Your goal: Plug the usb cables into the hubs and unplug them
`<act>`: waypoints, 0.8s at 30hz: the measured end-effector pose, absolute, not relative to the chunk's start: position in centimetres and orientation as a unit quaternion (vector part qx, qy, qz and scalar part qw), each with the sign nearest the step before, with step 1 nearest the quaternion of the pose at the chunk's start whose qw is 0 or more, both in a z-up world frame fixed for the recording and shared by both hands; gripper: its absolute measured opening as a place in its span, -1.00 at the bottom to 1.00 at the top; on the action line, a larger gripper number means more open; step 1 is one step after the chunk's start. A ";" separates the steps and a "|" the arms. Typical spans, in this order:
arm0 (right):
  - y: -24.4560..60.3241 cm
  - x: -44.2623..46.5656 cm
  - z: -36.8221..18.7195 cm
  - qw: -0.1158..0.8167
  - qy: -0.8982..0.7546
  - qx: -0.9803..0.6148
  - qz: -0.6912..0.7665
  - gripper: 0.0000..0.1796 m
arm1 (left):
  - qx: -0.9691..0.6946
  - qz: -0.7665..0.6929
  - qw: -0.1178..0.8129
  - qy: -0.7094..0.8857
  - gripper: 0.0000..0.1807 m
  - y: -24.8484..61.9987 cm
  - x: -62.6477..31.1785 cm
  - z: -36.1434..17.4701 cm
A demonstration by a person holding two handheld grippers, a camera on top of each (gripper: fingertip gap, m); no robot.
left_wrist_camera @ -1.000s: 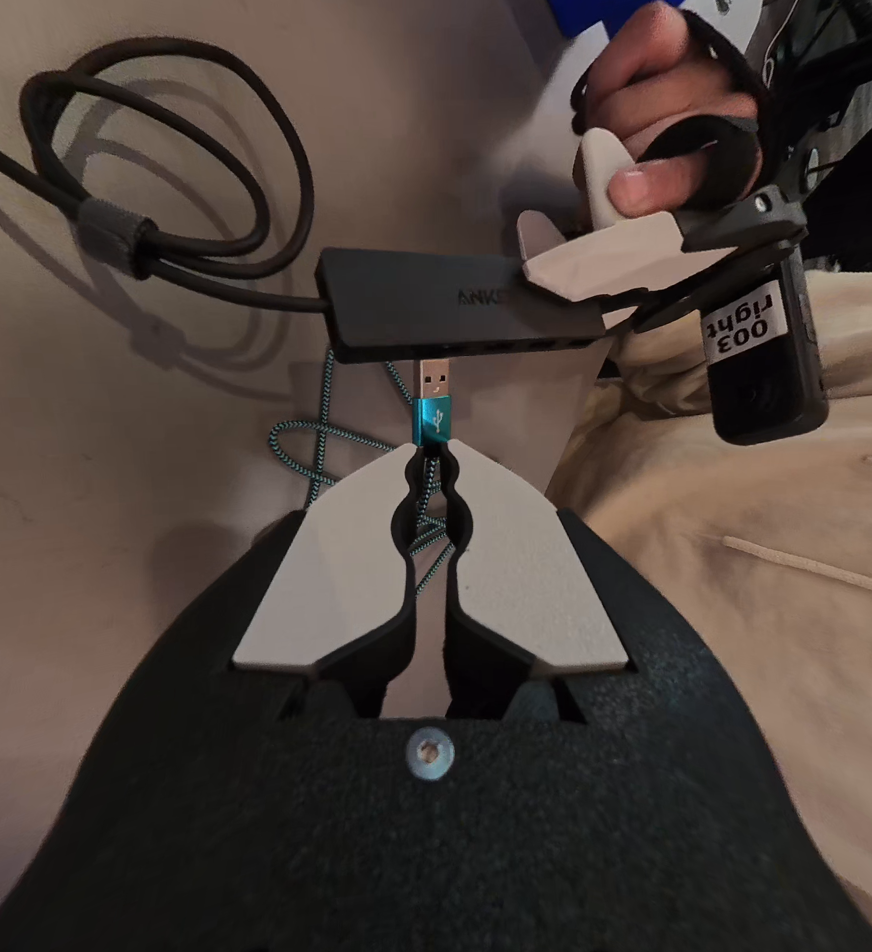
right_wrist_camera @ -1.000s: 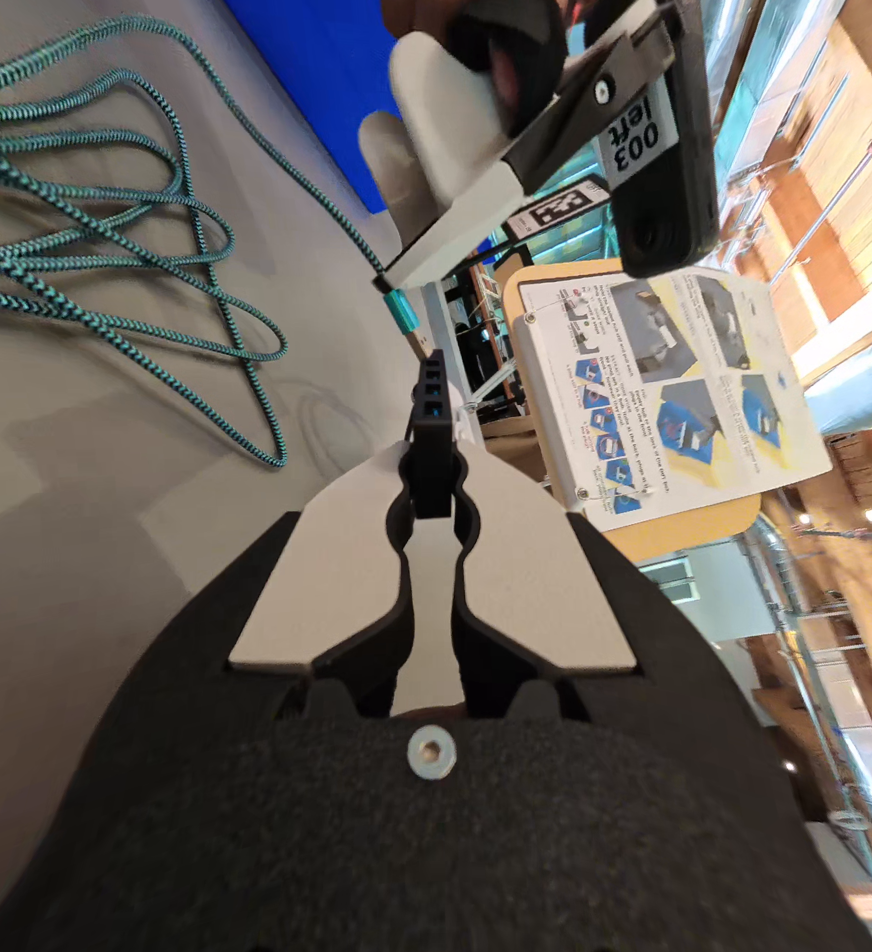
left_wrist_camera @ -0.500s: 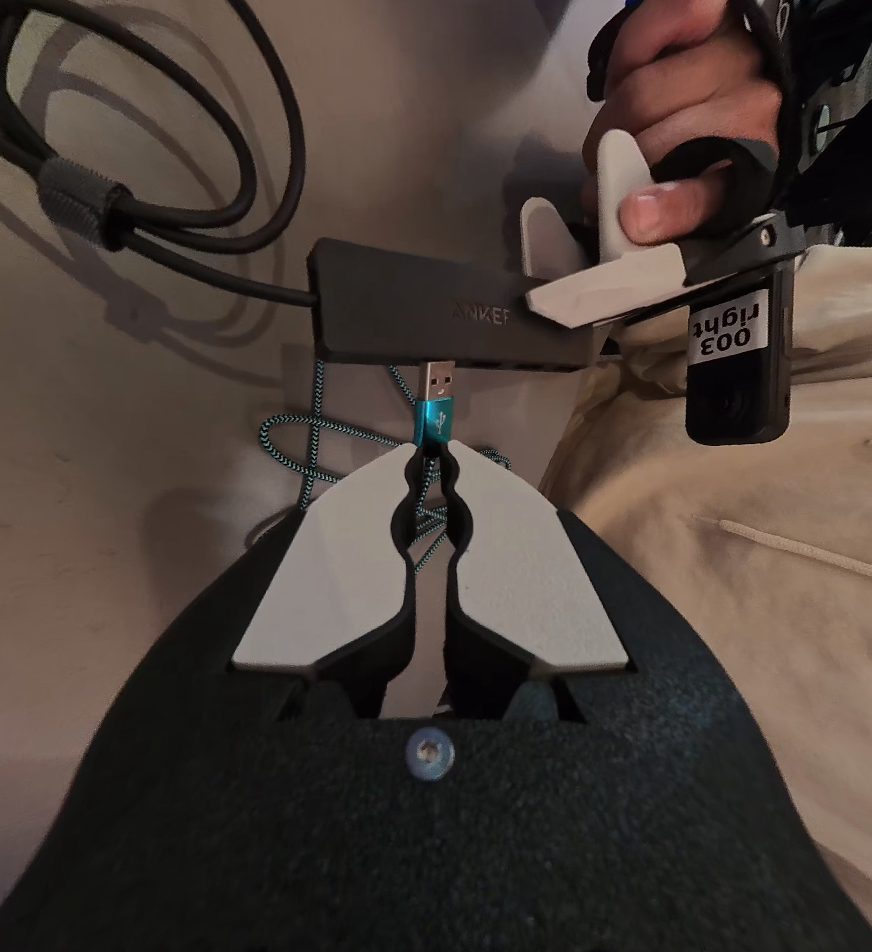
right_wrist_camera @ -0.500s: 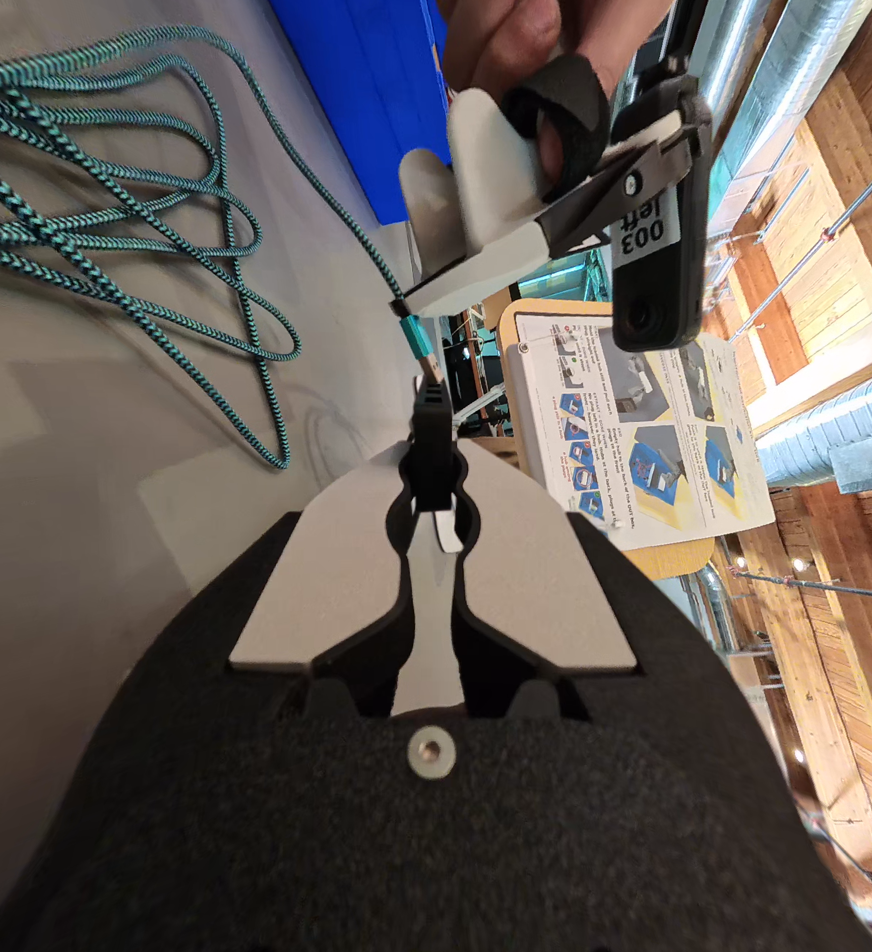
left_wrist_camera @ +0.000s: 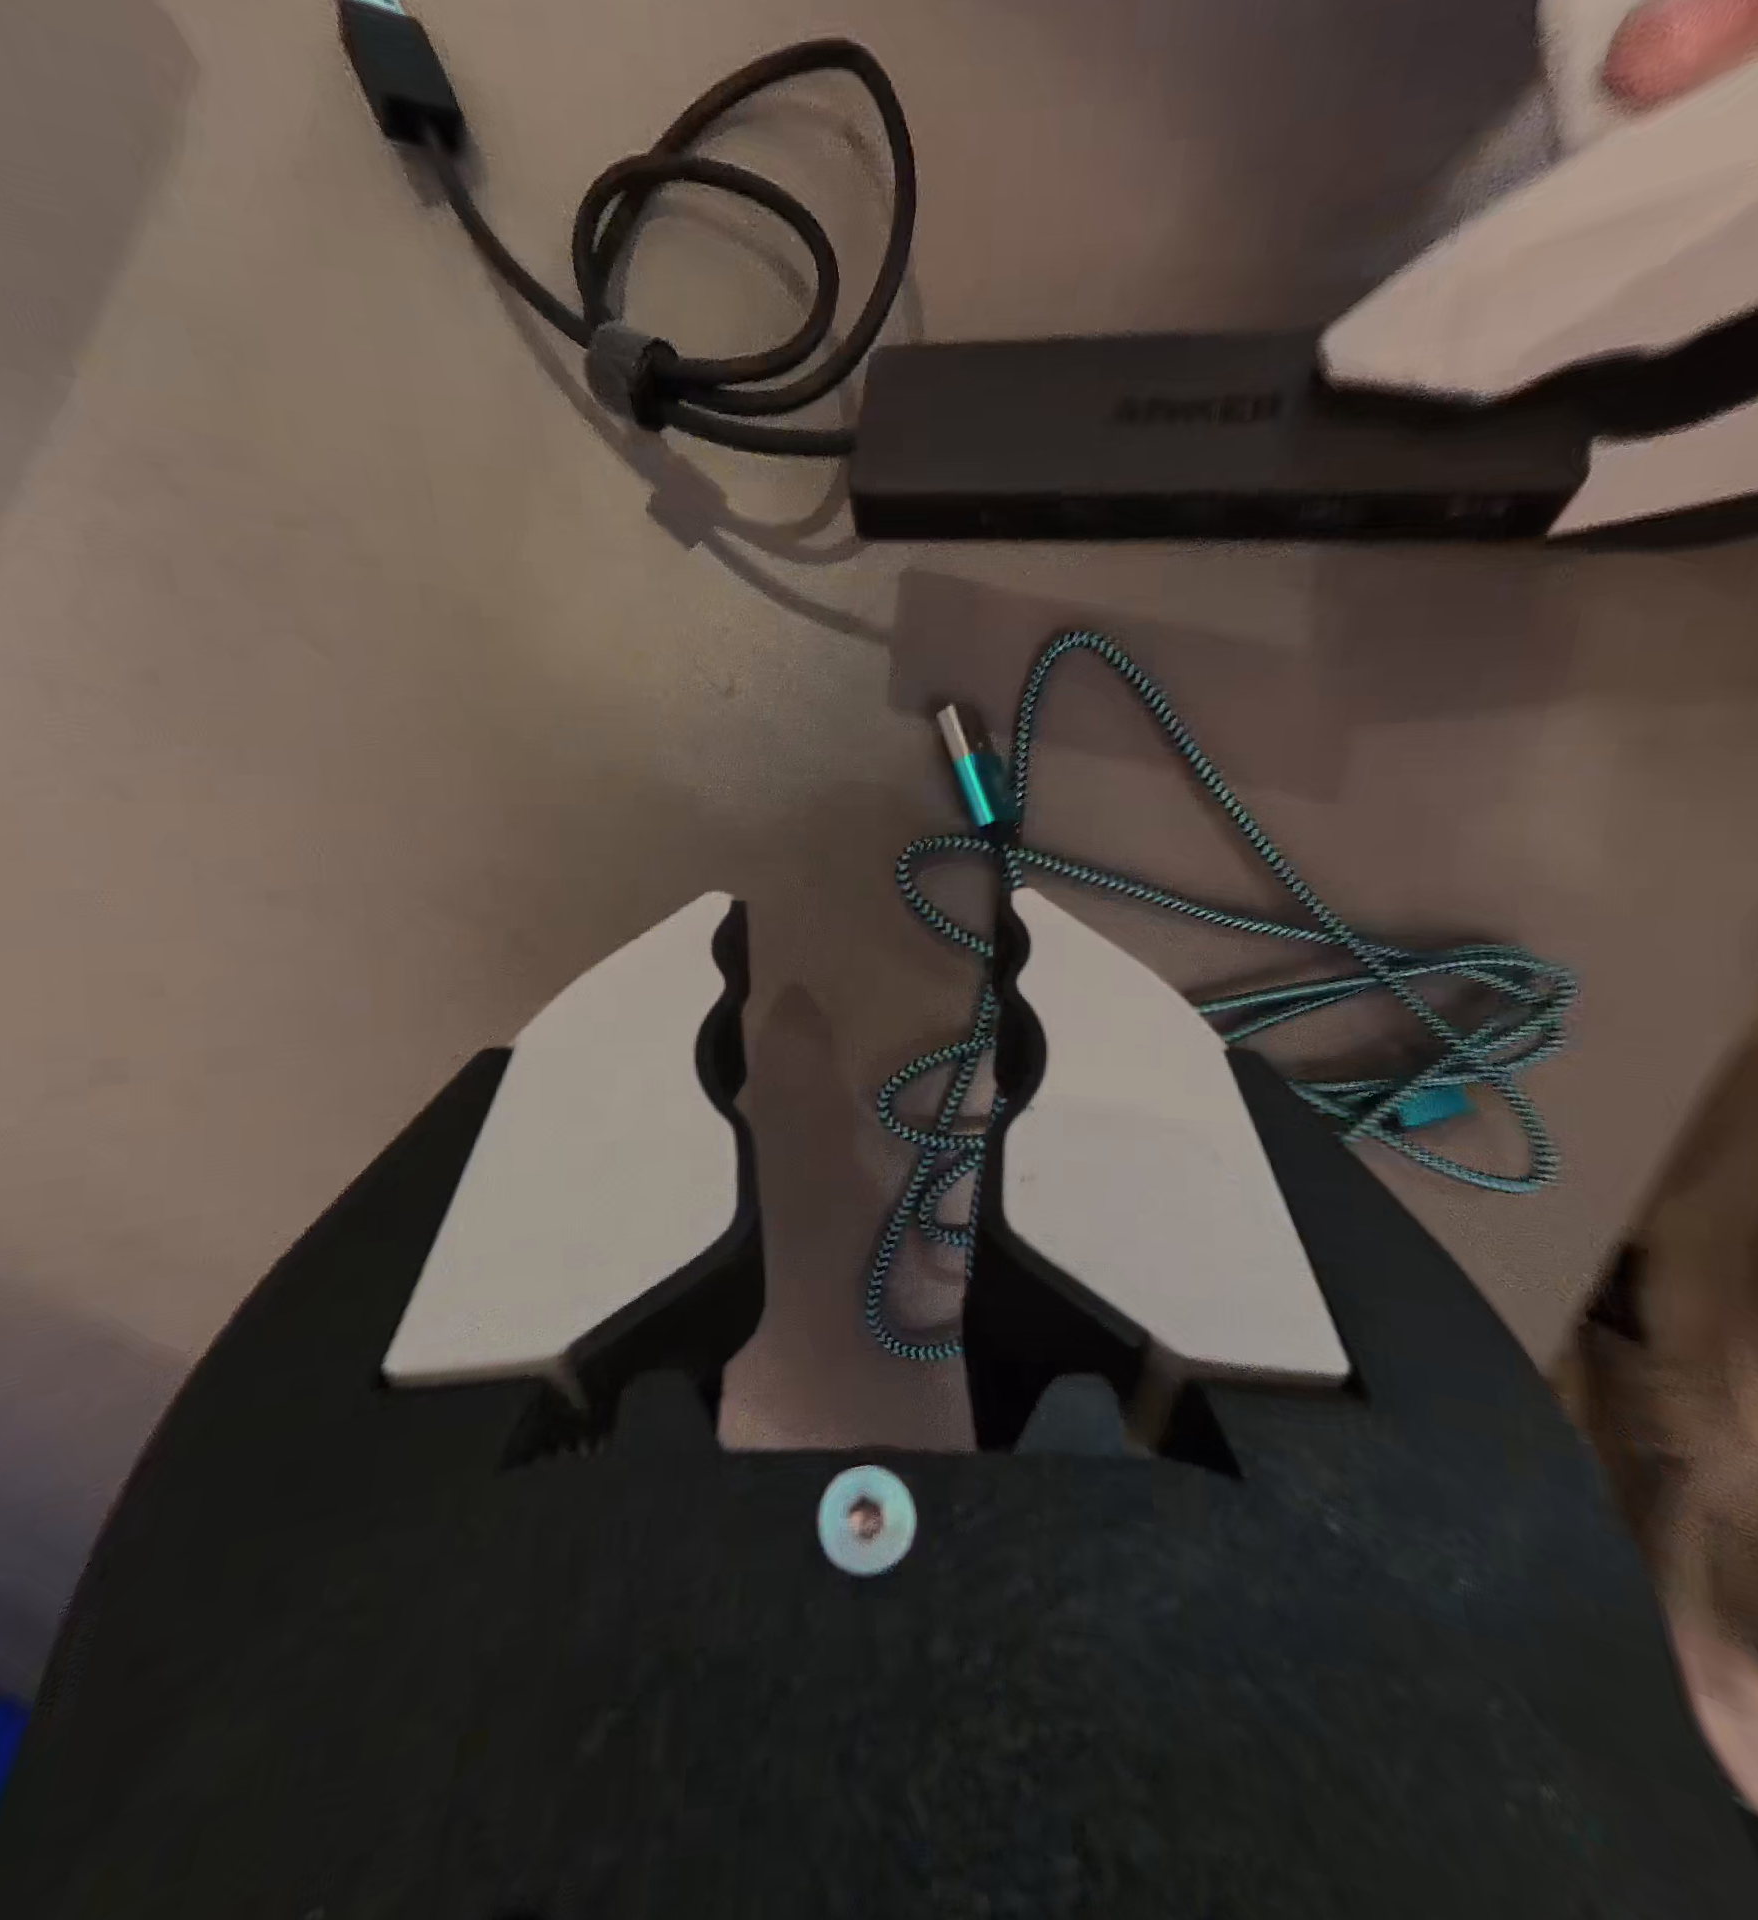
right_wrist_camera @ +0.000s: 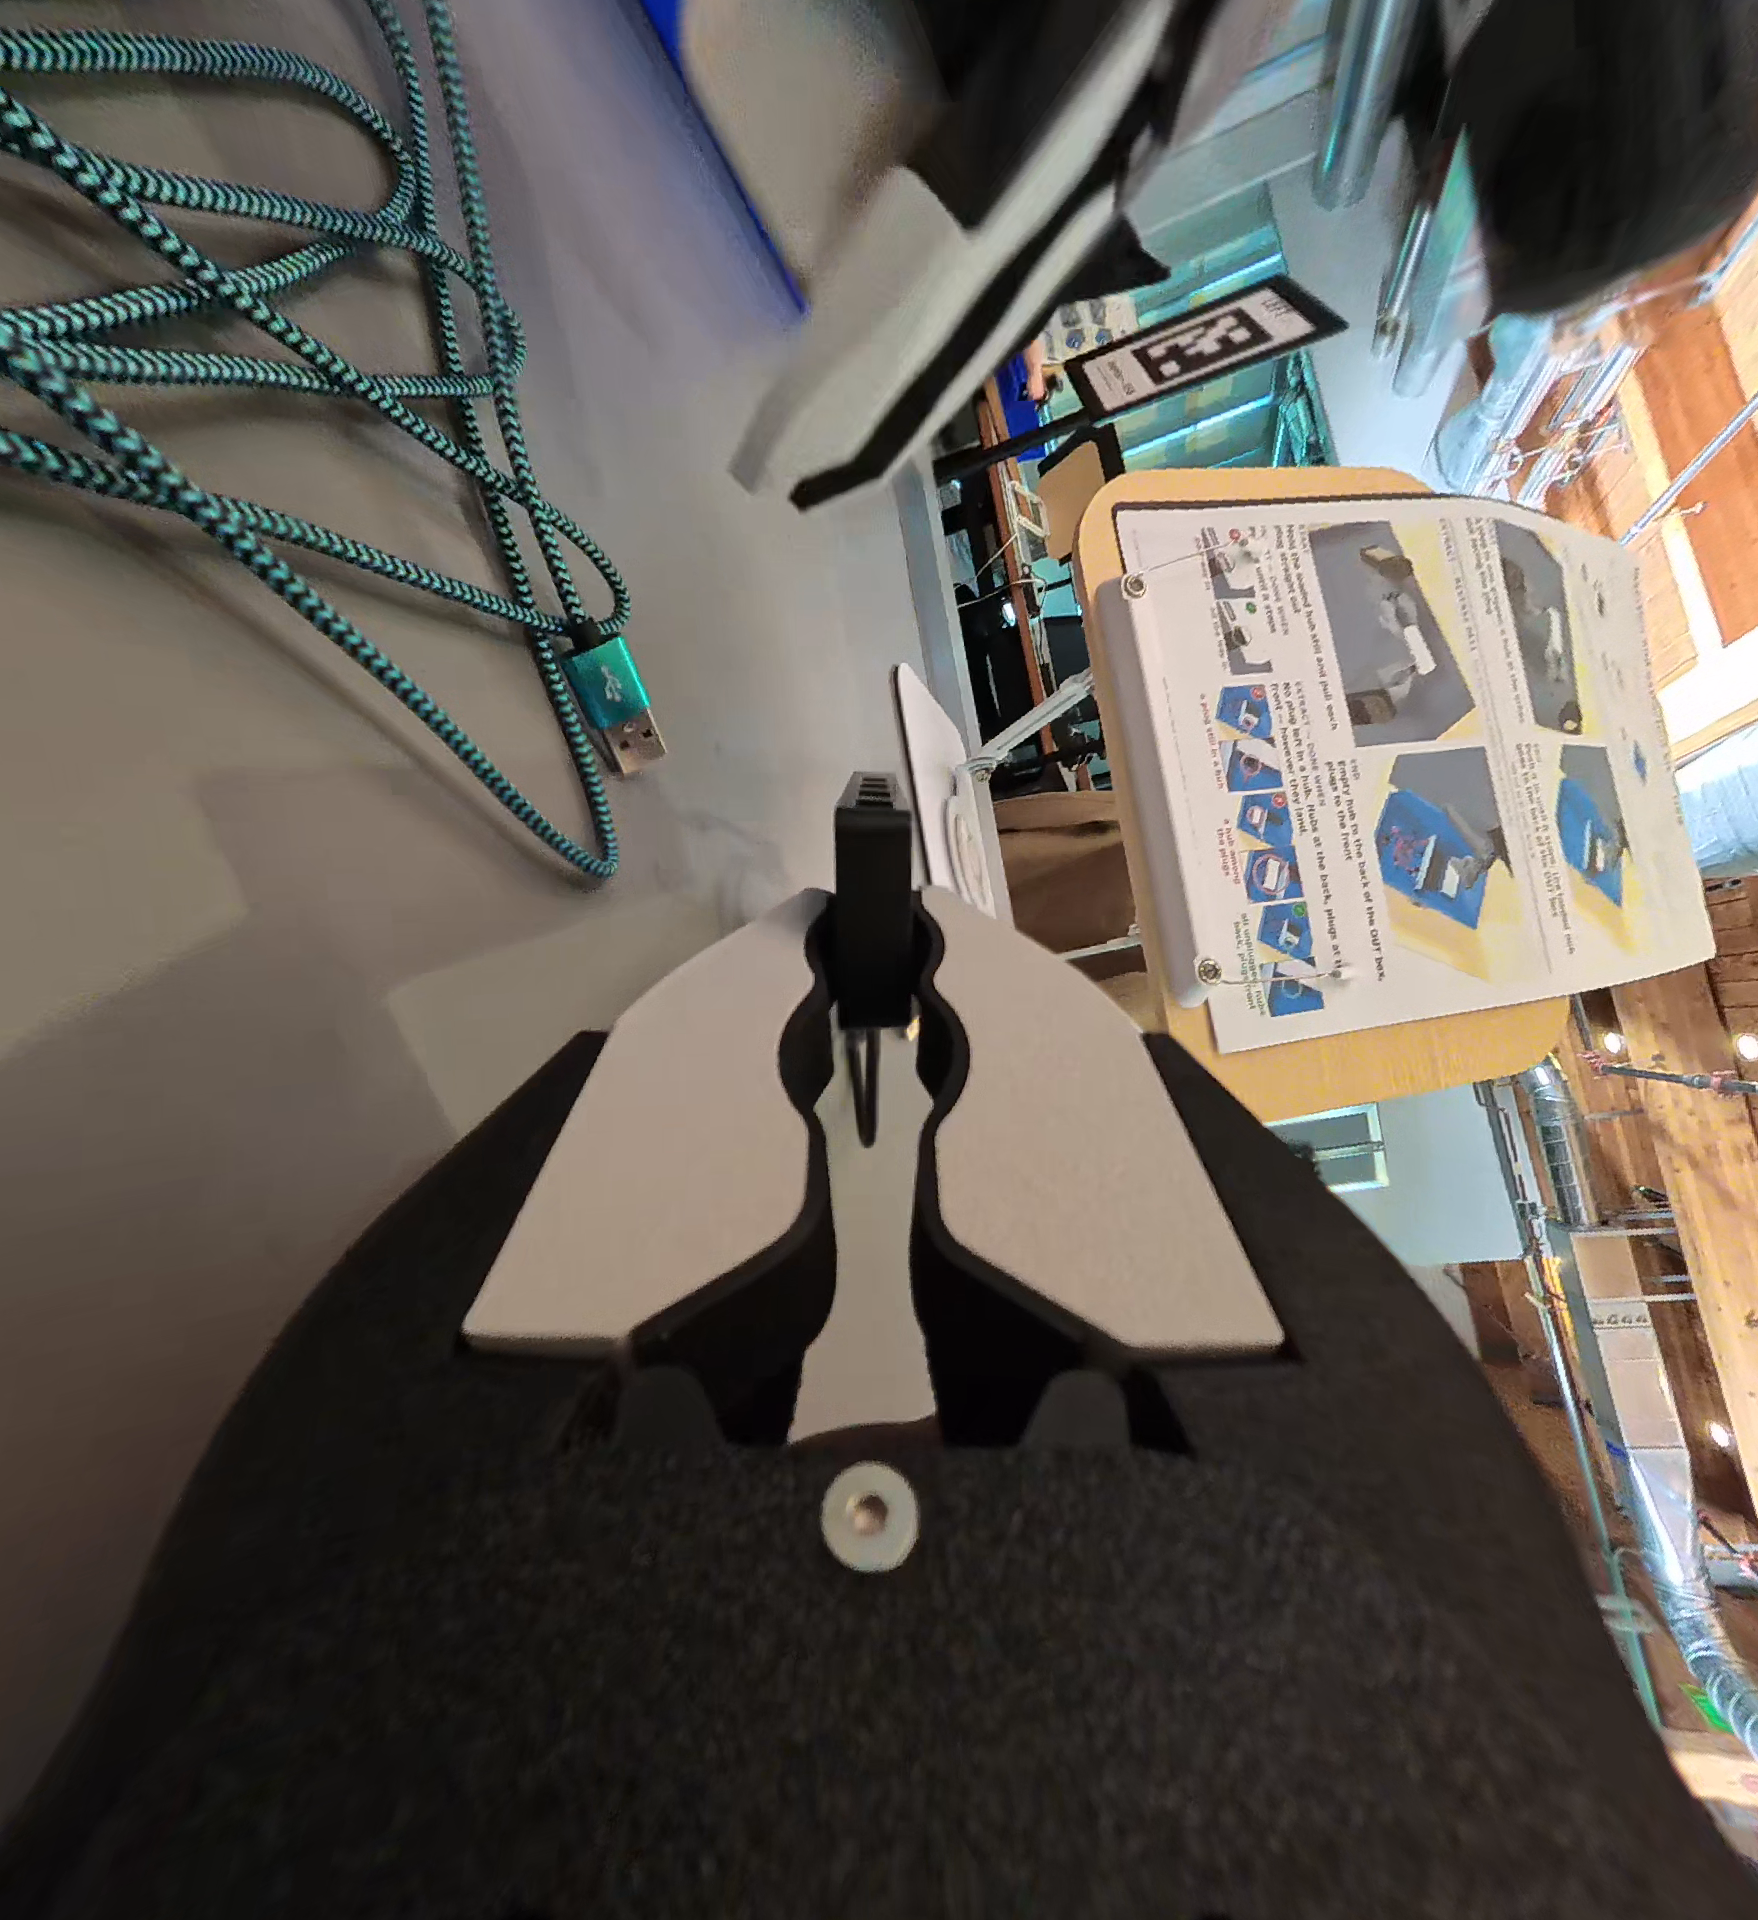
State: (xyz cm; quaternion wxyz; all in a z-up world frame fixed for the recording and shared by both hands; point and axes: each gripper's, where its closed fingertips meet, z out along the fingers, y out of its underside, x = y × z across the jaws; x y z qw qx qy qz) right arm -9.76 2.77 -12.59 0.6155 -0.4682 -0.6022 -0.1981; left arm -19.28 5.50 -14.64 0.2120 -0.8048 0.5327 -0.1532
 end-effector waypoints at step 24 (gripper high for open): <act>3.1 -9.6 -12.4 0.616 -0.594 -0.483 -0.186 -0.88 | -0.711 0.033 0.349 0.610 -0.98 3.4 -18.8 -17.8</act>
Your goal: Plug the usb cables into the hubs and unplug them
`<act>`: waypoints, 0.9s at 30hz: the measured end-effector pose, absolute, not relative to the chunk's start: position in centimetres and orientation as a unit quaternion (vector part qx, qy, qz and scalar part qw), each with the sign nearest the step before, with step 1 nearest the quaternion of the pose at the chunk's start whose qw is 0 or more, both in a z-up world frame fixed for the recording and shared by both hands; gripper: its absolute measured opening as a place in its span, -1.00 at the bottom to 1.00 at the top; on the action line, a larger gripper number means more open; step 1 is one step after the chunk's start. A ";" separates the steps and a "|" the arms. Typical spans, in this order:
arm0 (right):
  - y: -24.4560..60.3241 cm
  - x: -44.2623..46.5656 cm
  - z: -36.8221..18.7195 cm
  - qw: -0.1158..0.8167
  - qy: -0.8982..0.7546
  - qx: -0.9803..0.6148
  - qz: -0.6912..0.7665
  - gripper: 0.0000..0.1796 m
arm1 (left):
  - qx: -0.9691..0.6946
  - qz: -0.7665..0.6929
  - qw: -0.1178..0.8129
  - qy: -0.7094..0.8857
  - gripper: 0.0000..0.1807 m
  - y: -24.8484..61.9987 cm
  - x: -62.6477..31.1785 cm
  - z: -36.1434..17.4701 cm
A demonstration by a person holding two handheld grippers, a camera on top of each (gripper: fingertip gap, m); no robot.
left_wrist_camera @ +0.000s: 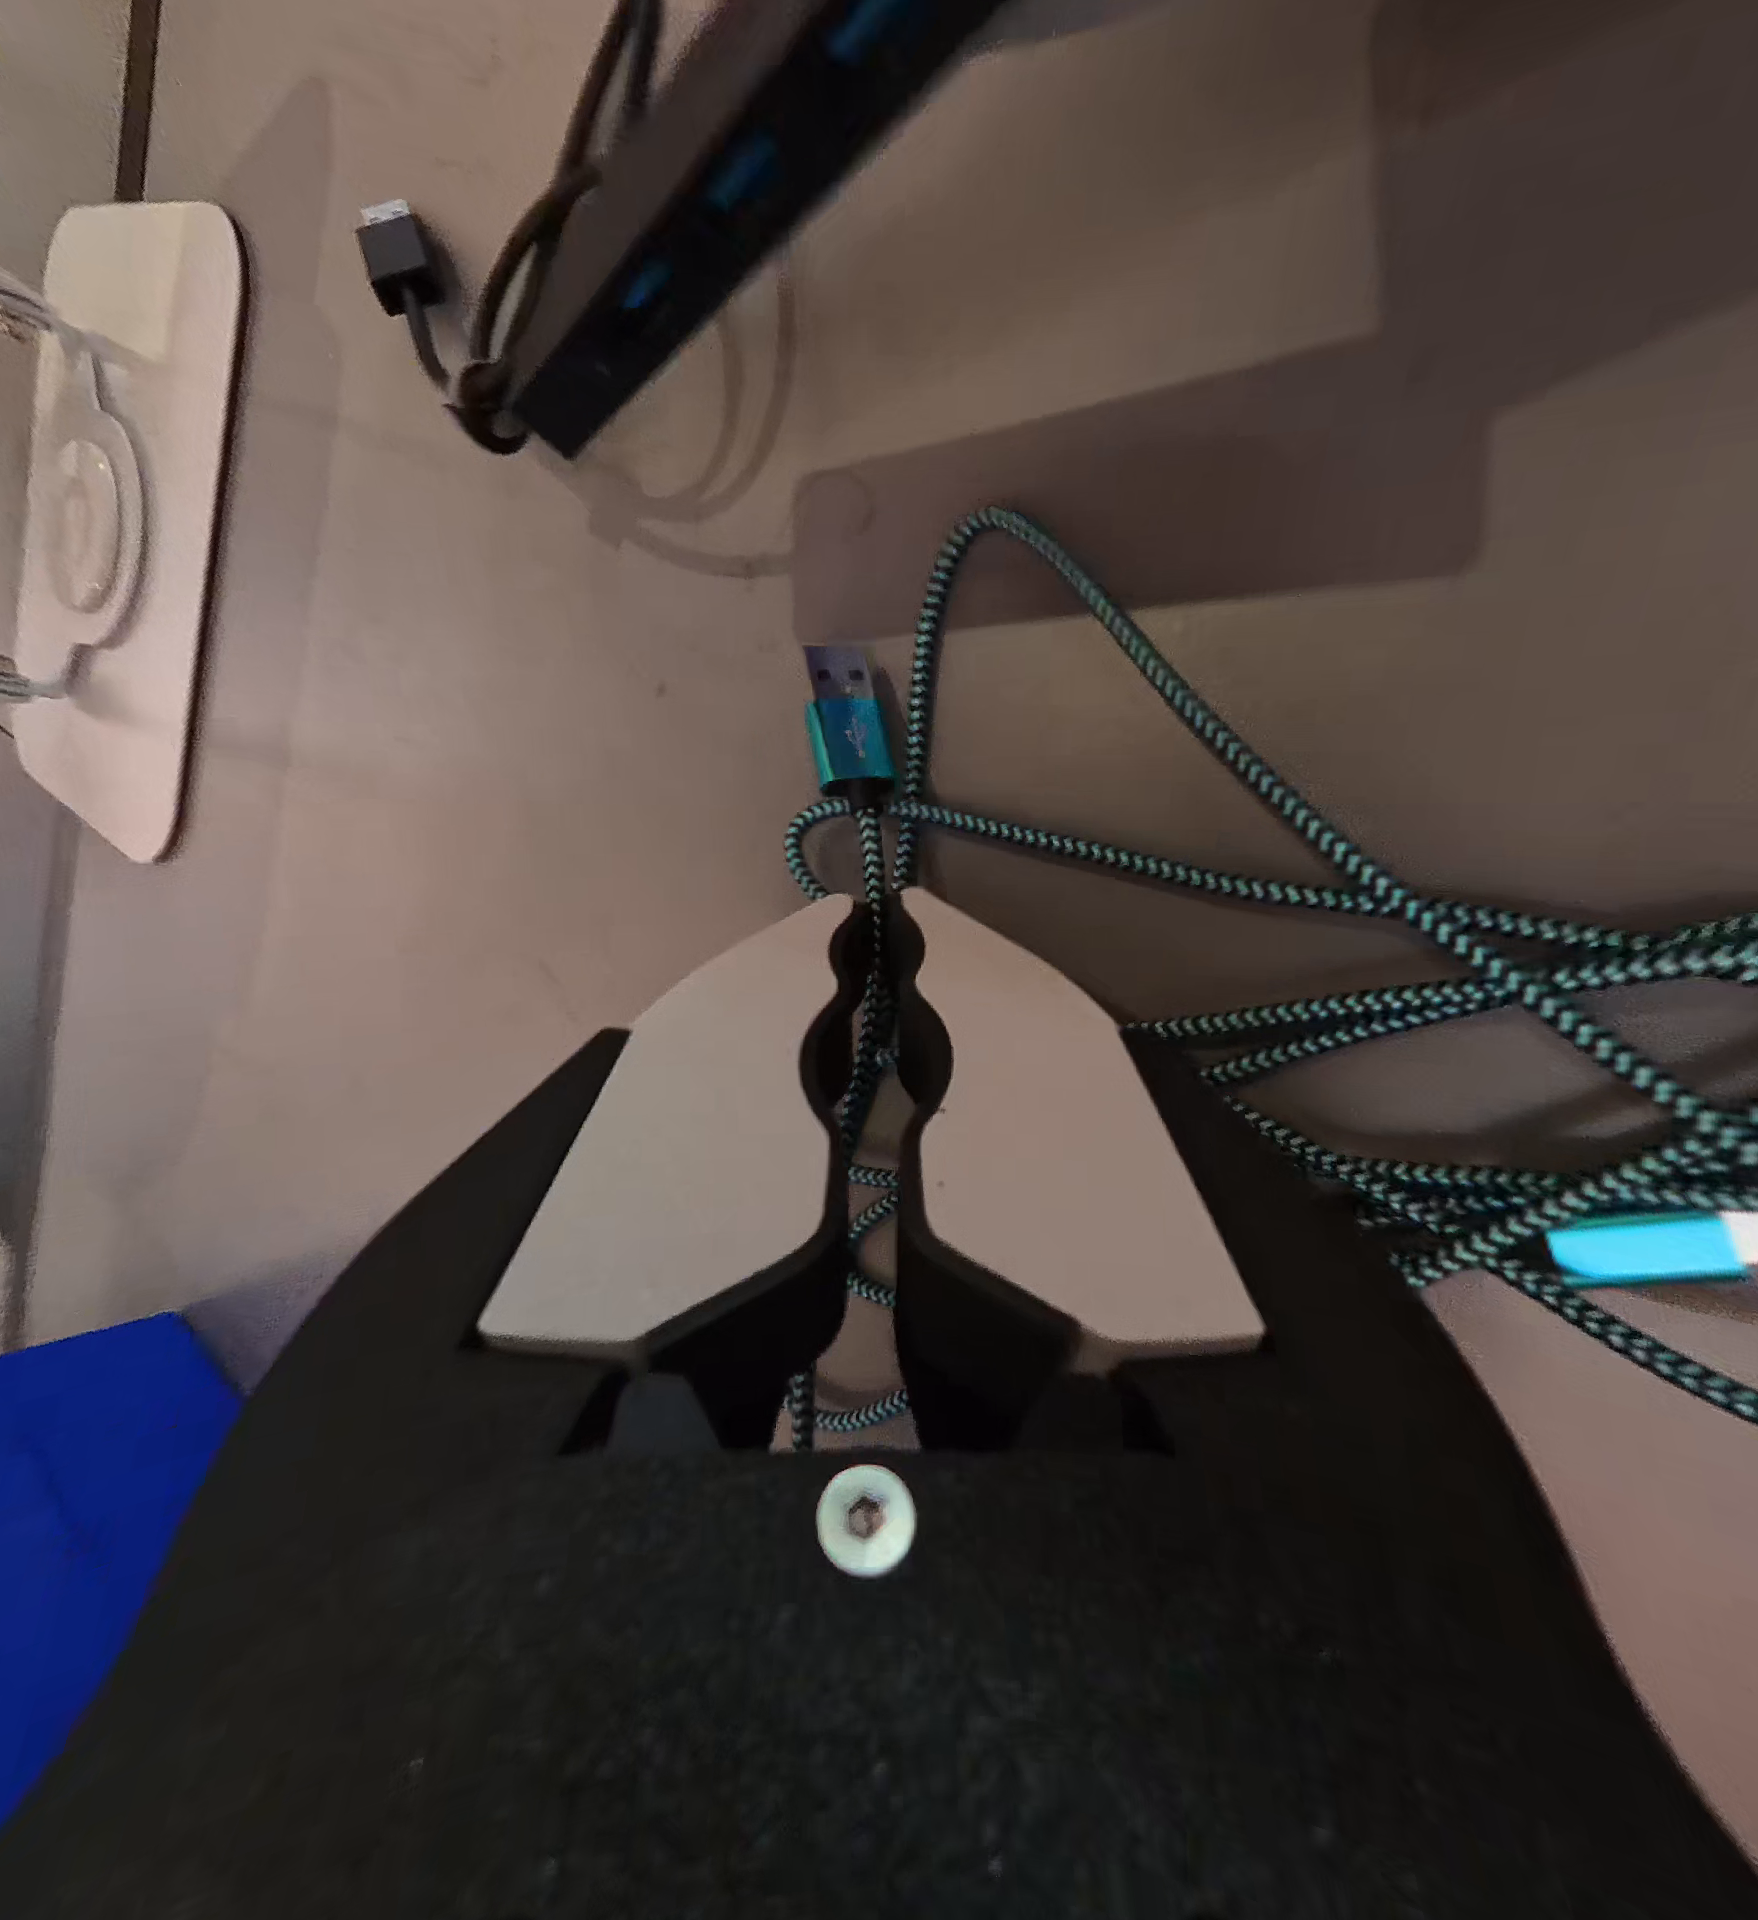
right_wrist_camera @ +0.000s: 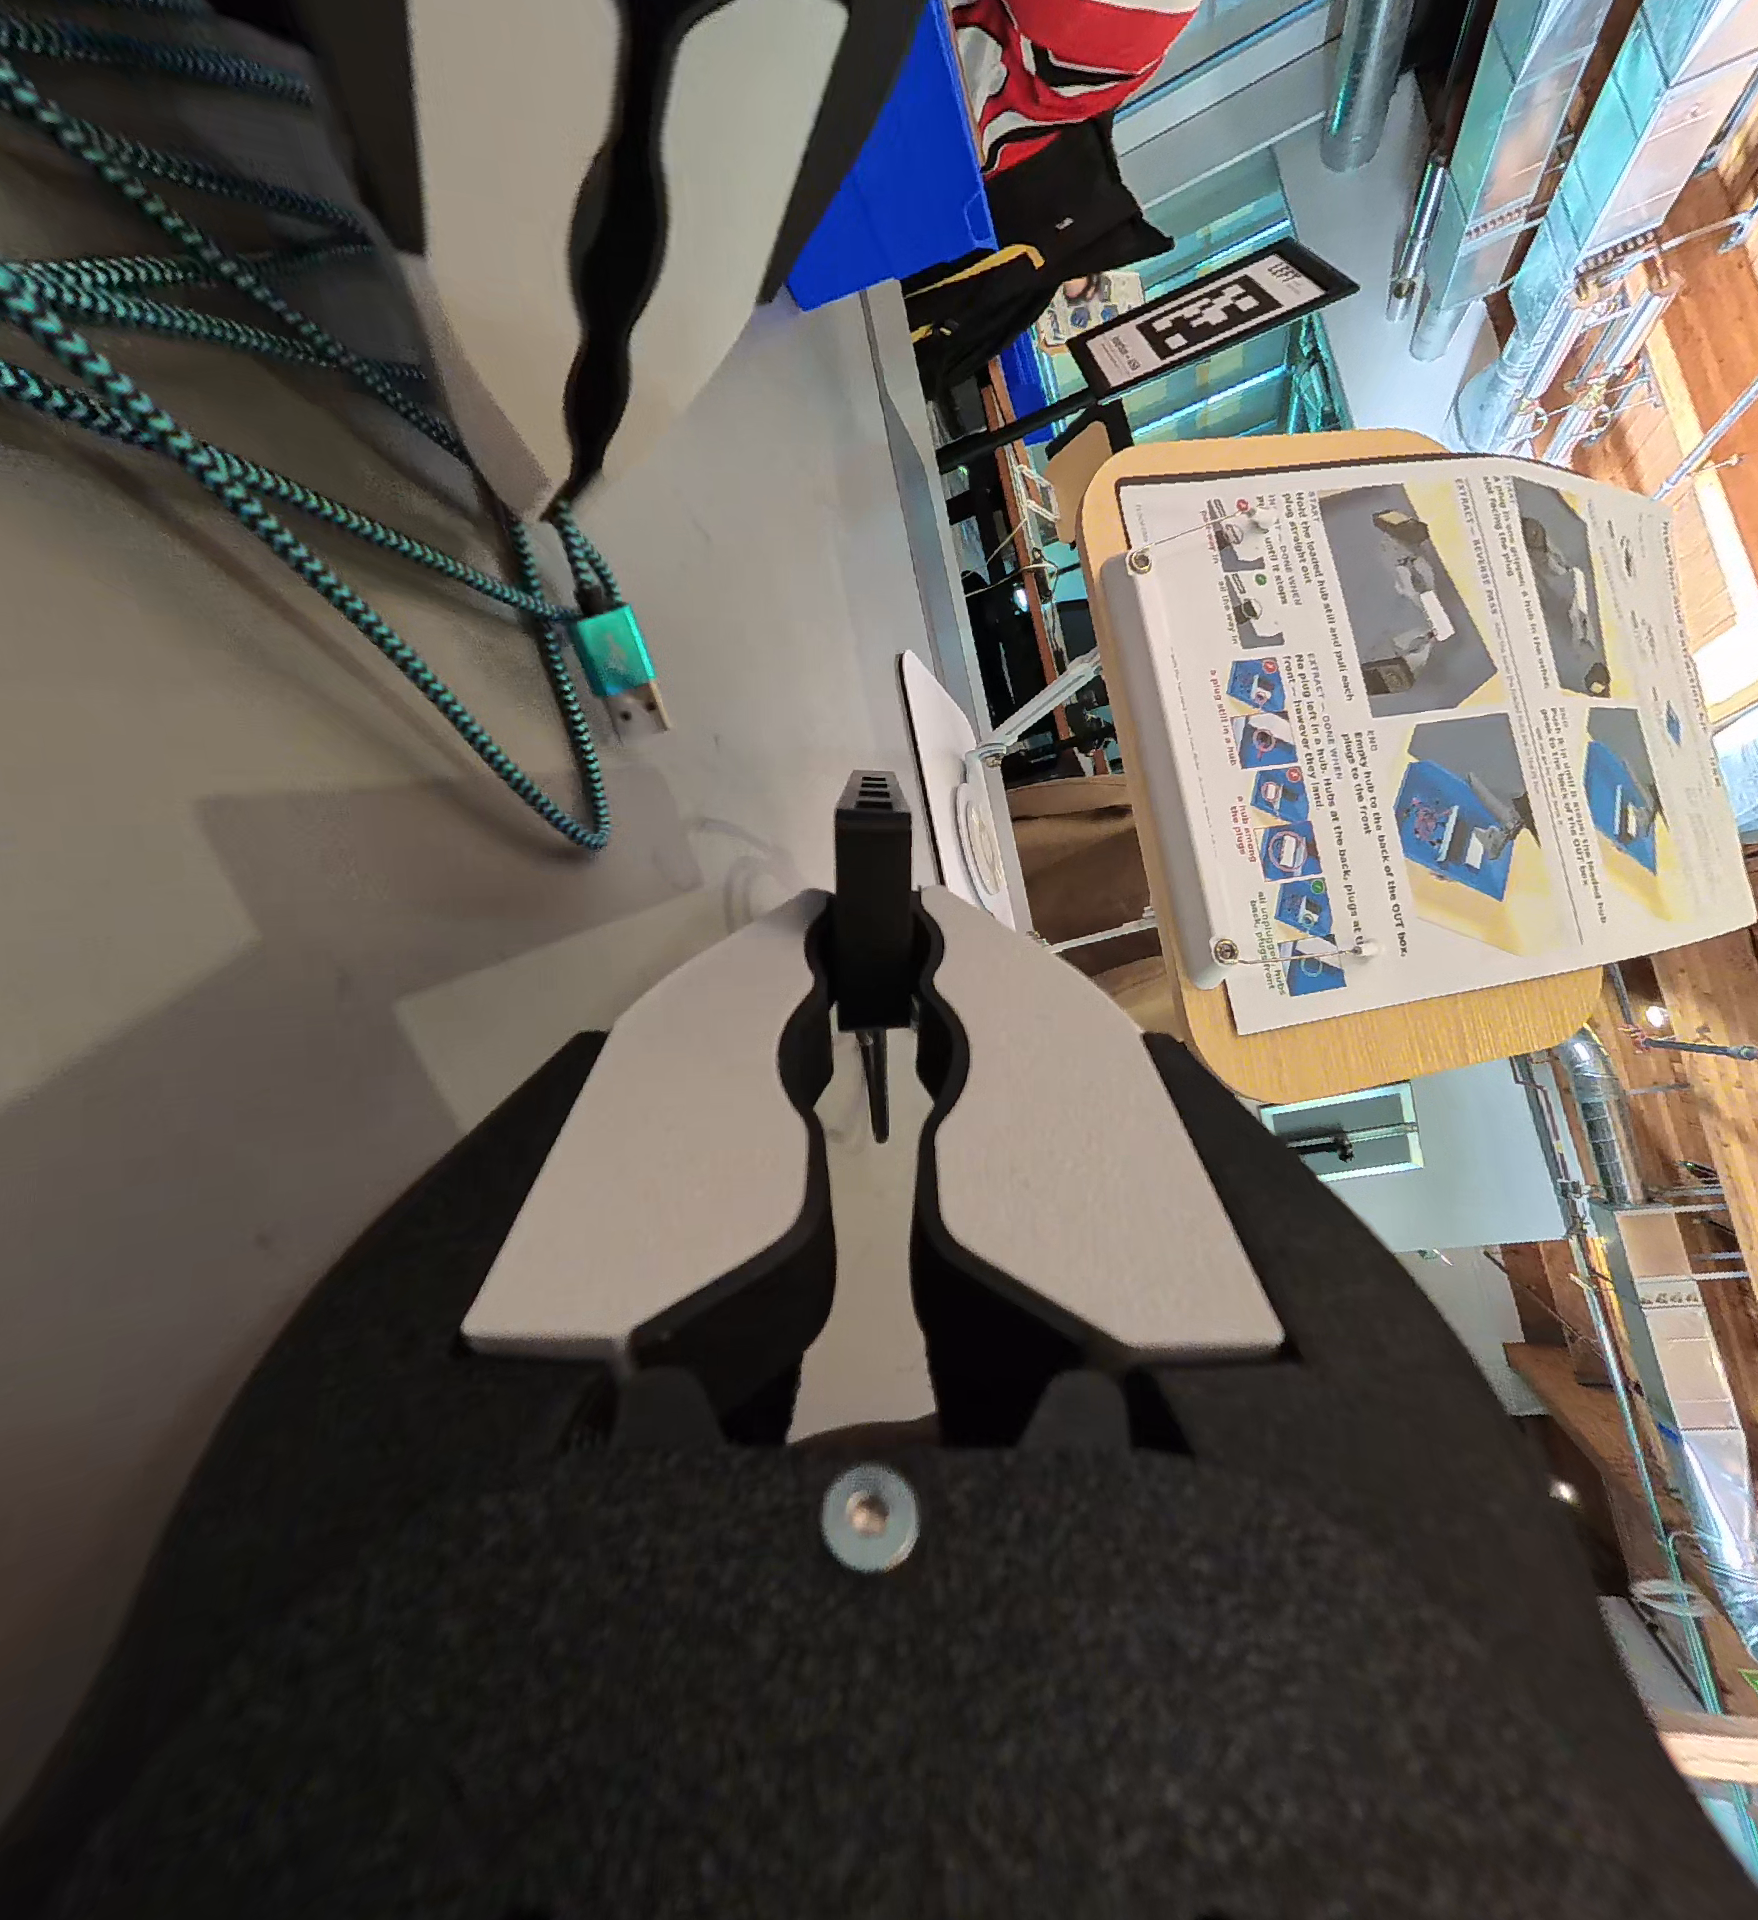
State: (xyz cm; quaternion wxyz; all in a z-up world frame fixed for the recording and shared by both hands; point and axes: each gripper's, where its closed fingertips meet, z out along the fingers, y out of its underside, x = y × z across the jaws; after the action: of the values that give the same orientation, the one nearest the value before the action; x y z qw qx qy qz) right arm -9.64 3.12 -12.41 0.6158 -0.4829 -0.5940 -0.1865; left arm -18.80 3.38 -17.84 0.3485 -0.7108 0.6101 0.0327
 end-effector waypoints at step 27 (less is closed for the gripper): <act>1.6 -10.7 -10.4 0.658 -0.592 -0.423 -0.192 -0.88 | -0.780 -0.312 0.127 0.528 -0.98 1.3 -17.5 -11.0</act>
State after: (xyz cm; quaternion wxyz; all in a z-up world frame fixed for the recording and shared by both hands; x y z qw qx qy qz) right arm -10.73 1.64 -10.45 0.6583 -0.4230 -0.5922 -0.1924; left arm -17.46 1.27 -10.99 0.1268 -0.7798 0.5280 -0.3116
